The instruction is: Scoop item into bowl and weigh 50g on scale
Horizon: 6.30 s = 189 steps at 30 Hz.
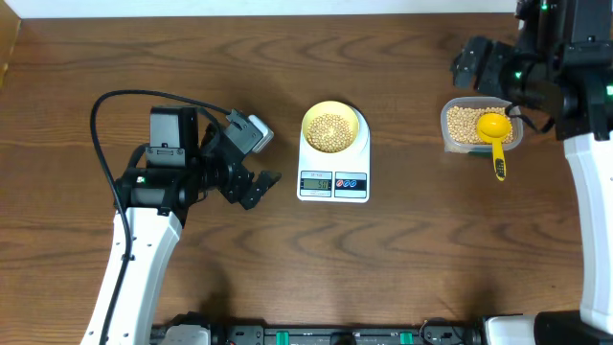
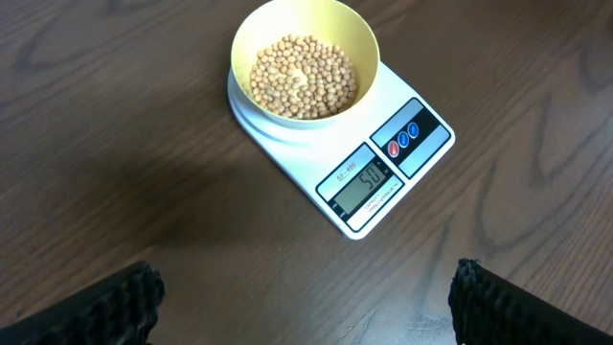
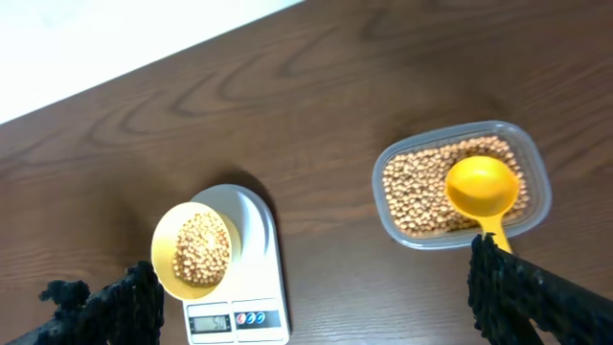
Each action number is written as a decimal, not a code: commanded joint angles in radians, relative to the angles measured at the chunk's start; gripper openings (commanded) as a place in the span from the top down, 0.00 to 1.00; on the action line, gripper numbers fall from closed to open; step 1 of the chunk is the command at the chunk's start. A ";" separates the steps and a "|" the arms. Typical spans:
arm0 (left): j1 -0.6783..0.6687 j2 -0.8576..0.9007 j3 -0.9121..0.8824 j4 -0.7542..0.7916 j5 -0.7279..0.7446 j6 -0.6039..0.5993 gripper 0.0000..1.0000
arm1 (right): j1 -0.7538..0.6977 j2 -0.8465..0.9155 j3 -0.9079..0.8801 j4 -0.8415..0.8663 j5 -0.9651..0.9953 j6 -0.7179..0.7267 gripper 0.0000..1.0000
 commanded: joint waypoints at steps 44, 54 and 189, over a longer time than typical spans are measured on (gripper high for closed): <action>0.005 0.002 -0.010 -0.002 -0.006 -0.002 0.02 | 0.018 -0.230 0.020 0.130 0.120 -0.166 0.01; 0.005 0.002 -0.010 -0.002 -0.006 -0.002 0.03 | 0.040 -0.272 0.010 0.142 0.121 -0.224 0.01; 0.005 0.002 -0.010 -0.002 -0.006 -0.002 0.02 | 0.021 -1.544 -1.841 1.072 0.153 -0.472 0.01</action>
